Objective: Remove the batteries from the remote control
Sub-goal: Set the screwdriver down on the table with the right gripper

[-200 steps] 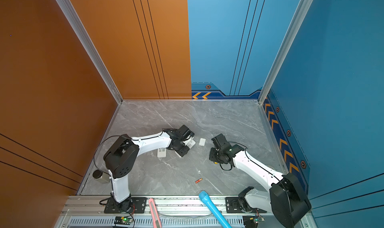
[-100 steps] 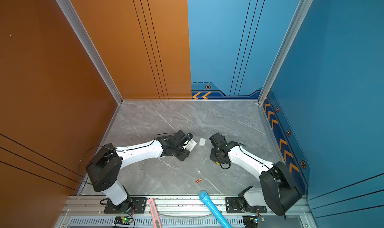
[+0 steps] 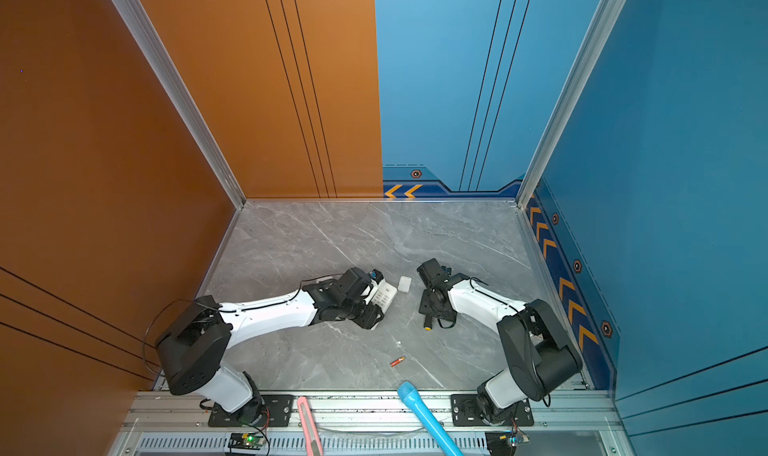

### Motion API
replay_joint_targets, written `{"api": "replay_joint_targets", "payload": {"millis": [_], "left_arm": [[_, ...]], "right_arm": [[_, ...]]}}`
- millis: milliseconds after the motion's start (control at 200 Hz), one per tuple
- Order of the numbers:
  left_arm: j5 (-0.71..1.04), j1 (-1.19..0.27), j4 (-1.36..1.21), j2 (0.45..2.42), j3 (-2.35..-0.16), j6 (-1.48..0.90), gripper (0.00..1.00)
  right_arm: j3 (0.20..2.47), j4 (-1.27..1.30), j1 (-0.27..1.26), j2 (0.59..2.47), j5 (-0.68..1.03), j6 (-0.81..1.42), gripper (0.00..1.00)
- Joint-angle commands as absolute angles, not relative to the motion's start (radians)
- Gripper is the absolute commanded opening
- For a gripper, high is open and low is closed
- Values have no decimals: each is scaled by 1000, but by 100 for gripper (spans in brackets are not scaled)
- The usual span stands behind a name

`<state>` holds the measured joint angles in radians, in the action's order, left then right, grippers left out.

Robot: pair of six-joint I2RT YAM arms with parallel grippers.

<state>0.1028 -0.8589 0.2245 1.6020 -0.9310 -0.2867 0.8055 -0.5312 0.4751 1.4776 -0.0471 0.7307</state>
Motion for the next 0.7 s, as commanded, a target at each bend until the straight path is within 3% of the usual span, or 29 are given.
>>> {"api": "replay_joint_targets", "payload": {"millis": [0,85,180,365,696], "left_arm": [[109,-871,199,1574,-916,-295,46],[101,-874,199,1575,-917,-286,46],[102,-878,152,1578,-916,-286,46],[108,-880,136,1587,-924,-287,46],[132,-905,103,1567,-907,-265,47]], "right_arm": [[808,-515,465,1337,-14,725,72],[791,-409,456,1210,100,759,80],[763,-253,446,1167,288,825,80],[721,-92,481,1230,434,919,71],[735,-23,521,1351,458,914,52]]}}
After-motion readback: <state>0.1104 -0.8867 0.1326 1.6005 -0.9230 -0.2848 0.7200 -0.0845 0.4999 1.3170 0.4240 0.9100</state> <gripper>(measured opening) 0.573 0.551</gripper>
